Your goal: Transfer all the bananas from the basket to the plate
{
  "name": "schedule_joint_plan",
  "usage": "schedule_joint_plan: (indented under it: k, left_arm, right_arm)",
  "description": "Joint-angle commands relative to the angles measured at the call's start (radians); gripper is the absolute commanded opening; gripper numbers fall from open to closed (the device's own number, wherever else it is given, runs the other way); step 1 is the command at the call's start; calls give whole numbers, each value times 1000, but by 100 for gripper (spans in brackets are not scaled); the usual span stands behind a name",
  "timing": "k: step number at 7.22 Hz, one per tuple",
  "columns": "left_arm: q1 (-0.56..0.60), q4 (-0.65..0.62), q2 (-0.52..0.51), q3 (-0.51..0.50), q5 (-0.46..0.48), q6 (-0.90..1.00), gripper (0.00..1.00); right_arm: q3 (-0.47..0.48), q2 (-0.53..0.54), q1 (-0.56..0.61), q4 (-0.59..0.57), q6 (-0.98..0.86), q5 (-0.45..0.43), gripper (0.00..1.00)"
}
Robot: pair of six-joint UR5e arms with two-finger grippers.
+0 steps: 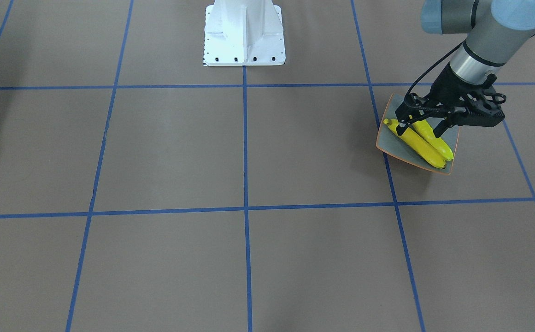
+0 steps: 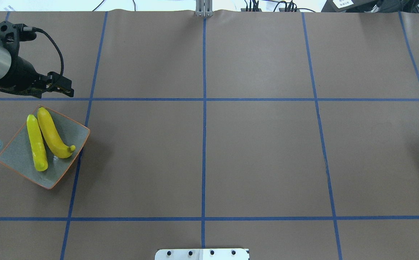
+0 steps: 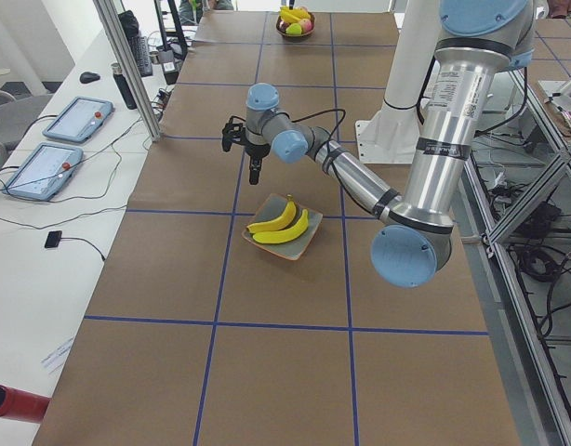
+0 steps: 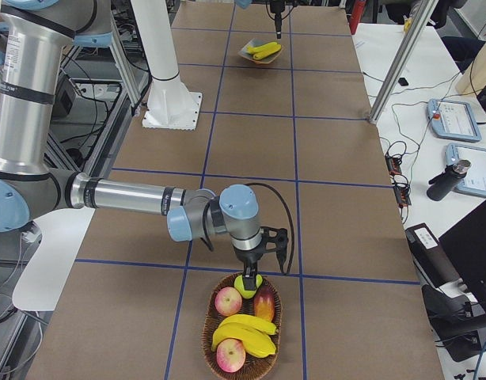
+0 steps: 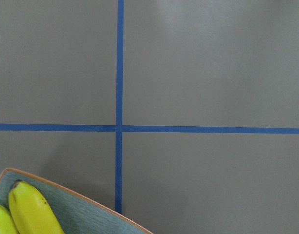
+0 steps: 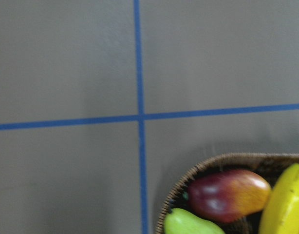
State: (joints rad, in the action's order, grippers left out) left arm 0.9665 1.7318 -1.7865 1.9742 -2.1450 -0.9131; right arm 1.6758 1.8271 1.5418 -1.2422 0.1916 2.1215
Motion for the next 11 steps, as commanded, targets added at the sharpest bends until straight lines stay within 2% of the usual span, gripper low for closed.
schedule_joint_plan:
  k: [1,2,3,6,9,11]
  left_arm:
    - [5,-6,7,15,0,7,100]
    - [5,-6,6,15,0,2,100]
    - [3,-5,6,15,0,-1,100]
    - [3,-5,6,17,0,-3,100]
    - [3,-5,6,20,0,-3,100]
    - [3,-5,6,25,0,-3,100]
  right_arm:
    - [-161,-19,58,9,-96,30,99]
    - [-201,-14,70,94,-96,41,99]
    - [-288,-23,76,163,-93,43,98]
    - [-353,-52,77,179,-118,43,96]
    - [-369,-55,77,181,-118,44,96]
    - [-369,-55,77,181,-118,83,96]
